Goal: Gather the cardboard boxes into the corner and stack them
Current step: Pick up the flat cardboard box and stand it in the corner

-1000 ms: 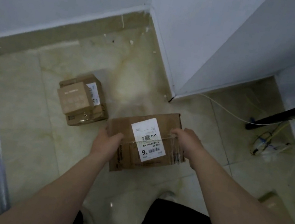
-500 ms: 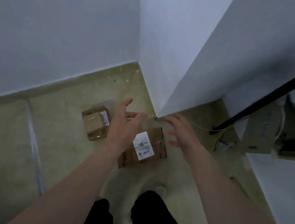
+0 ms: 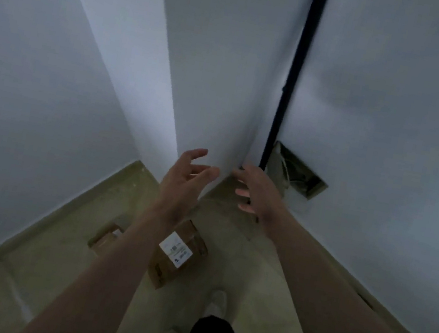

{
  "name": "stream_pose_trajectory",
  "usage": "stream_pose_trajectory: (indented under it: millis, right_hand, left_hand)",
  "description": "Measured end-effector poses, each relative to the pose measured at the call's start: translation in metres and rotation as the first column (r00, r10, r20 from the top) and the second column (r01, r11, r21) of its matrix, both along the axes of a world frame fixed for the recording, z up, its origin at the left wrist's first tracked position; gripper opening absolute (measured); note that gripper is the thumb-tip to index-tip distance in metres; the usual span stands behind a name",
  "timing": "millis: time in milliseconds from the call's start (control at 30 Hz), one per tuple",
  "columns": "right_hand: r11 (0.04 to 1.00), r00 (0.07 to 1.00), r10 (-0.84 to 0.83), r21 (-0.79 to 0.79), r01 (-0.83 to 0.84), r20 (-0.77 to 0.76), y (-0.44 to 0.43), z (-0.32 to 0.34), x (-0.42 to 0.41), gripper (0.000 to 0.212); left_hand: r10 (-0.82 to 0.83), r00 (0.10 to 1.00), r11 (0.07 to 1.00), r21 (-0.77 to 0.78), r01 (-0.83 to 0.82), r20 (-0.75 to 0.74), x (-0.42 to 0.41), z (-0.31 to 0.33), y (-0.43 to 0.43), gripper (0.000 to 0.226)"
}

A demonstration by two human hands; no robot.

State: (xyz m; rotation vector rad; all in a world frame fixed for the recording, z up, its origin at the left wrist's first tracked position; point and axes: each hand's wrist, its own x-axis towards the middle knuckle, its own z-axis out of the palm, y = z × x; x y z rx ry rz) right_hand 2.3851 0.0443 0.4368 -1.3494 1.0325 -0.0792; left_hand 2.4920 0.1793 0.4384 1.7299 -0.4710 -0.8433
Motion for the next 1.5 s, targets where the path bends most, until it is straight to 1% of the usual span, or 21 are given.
stream_pose_trajectory:
  millis: [100, 167, 233, 300, 400, 500, 600, 633, 733, 900, 1067, 1167, 1300, 1333, 1433, 1500]
  right_hand:
    - [0.979, 0.982, -0.179, -0.092, 0.185, 0.064, -0.008, 0.039, -0.069, 0.05]
    - [0.956, 0.967, -0.247, -0.149, 0.255, 0.067, -0.008, 0.061, -0.112, 0.045]
    - [0.918, 0.938, -0.338, -0.192, 0.346, 0.075, -0.01, 0.078, -0.169, 0.047]
    - [0.878, 0.905, -0.417, -0.219, 0.426, 0.09, -0.011, 0.093, -0.229, 0.049]
    - [0.801, 0.829, -0.551, -0.217, 0.559, 0.101, -0.013, 0.109, -0.315, 0.052]
    - [0.699, 0.735, -0.666, -0.236, 0.675, 0.131, -0.015, 0.119, -0.418, 0.052]
    - [0.608, 0.652, -0.742, -0.256, 0.752, 0.155, -0.017, 0.124, -0.512, 0.05]
    - [0.564, 0.61, -0.774, -0.254, 0.786, 0.169, -0.016, 0.126, -0.554, 0.049]
    - [0.458, 0.508, -0.841, -0.254, 0.852, 0.188, -0.012, 0.126, -0.65, 0.047]
    - [0.236, 0.283, -0.937, -0.228, 0.945, 0.204, 0.008, 0.131, -0.793, 0.046]
    - [0.045, 0.095, -0.972, -0.226, 0.973, 0.215, 0.03, 0.127, -0.892, 0.046]
    - [-0.067, -0.018, -0.98, -0.236, 0.969, 0.2, 0.039, 0.124, -0.942, 0.045]
    - [-0.217, -0.177, -0.97, -0.256, 0.942, 0.167, 0.044, 0.122, -1.017, 0.042]
    - [-0.252, -0.214, -0.963, -0.267, 0.93, 0.16, 0.043, 0.123, -1.035, 0.042]
    - [-0.346, -0.319, -0.938, -0.29, 0.892, 0.136, 0.039, 0.123, -1.081, 0.04]
    - [-0.392, -0.376, -0.92, -0.295, 0.871, 0.112, 0.031, 0.122, -1.107, 0.038]
  left_hand:
    - [-0.211, 0.973, 0.976, -0.043, 0.215, 0.094, -0.045, 0.037, -0.028, 0.046]
    - [-0.314, 0.941, 0.942, -0.085, 0.326, 0.131, -0.079, 0.057, -0.046, 0.044]
    - [-0.412, 0.899, 0.897, -0.109, 0.429, 0.152, -0.127, 0.076, -0.066, 0.044]
    - [-0.476, 0.864, 0.857, -0.134, 0.498, 0.164, -0.18, 0.091, -0.084, 0.047]
    - [-0.572, 0.802, 0.79, -0.145, 0.595, 0.172, -0.258, 0.106, -0.107, 0.048]
    - [-0.685, 0.698, 0.691, -0.119, 0.713, 0.208, -0.357, 0.117, -0.132, 0.045]
    - [-0.757, 0.608, 0.605, -0.097, 0.791, 0.237, -0.445, 0.119, -0.158, 0.041]
    - [-0.781, 0.575, 0.571, -0.093, 0.816, 0.243, -0.486, 0.121, -0.166, 0.042]
    - [-0.838, 0.495, 0.487, -0.096, 0.868, 0.231, -0.579, 0.127, -0.185, 0.049]
    - [-0.933, 0.277, 0.263, -0.088, 0.961, 0.229, -0.724, 0.136, -0.207, 0.039]
    - [-0.98, 0.058, 0.049, -0.052, 0.997, 0.19, -0.838, 0.141, -0.219, 0.067]
    - [-0.983, -0.077, -0.083, -0.029, 0.996, 0.166, -0.904, 0.139, -0.229, 0.074]
    - [-0.96, -0.228, -0.238, -0.05, 0.97, 0.161, -0.999, 0.137, -0.247, 0.06]
    - [-0.951, -0.265, -0.277, -0.055, 0.959, 0.161, -1.023, 0.136, -0.254, 0.061]
    - [-0.912, -0.379, -0.391, -0.055, 0.919, 0.155, -1.085, 0.135, -0.273, 0.074]
    - [-0.889, -0.438, -0.449, -0.066, 0.891, 0.13, -1.122, 0.133, -0.288, 0.077]
